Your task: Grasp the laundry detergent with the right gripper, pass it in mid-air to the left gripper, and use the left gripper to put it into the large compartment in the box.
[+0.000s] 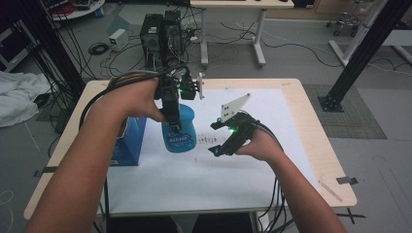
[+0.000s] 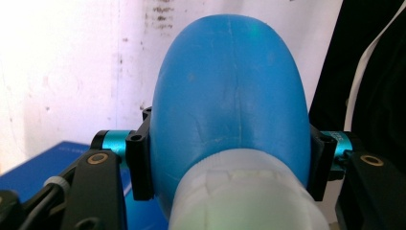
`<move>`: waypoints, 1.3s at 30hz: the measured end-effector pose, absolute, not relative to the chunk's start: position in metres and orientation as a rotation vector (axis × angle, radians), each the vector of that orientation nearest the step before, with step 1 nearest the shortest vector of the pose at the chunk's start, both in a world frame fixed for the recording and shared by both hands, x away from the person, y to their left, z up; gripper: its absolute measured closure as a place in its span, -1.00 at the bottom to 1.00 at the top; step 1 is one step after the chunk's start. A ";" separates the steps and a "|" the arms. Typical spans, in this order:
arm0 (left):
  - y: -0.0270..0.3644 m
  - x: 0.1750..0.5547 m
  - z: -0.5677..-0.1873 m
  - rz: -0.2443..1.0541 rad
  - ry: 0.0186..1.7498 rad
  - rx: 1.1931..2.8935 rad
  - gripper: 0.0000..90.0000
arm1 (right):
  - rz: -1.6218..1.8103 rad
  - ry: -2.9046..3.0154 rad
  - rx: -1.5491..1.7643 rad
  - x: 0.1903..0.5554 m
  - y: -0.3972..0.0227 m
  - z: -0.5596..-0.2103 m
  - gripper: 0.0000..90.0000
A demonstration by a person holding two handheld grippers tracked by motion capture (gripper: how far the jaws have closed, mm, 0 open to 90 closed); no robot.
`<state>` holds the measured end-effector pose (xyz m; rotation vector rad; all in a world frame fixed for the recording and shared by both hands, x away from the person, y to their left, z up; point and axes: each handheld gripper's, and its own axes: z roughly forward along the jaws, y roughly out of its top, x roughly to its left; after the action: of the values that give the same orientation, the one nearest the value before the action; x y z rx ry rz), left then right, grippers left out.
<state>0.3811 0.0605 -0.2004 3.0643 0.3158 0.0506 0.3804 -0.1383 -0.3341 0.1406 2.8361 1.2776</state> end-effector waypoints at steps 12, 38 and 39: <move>0.091 0.387 -0.170 0.024 0.577 2.998 -0.15 | 1.044 2.956 0.094 0.382 -0.128 -0.333 -0.74; 0.194 0.396 -0.107 0.093 1.223 2.739 -0.15 | 0.959 3.002 0.110 0.386 -0.121 -0.338 -0.74; 0.194 0.396 -0.107 0.093 1.223 2.739 -0.15 | 0.959 3.002 0.110 0.386 -0.121 -0.338 -0.74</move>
<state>0.3965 0.1941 -0.1072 2.7393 1.2229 0.0928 0.3863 -0.1213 -0.3383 0.1103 3.0017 0.9585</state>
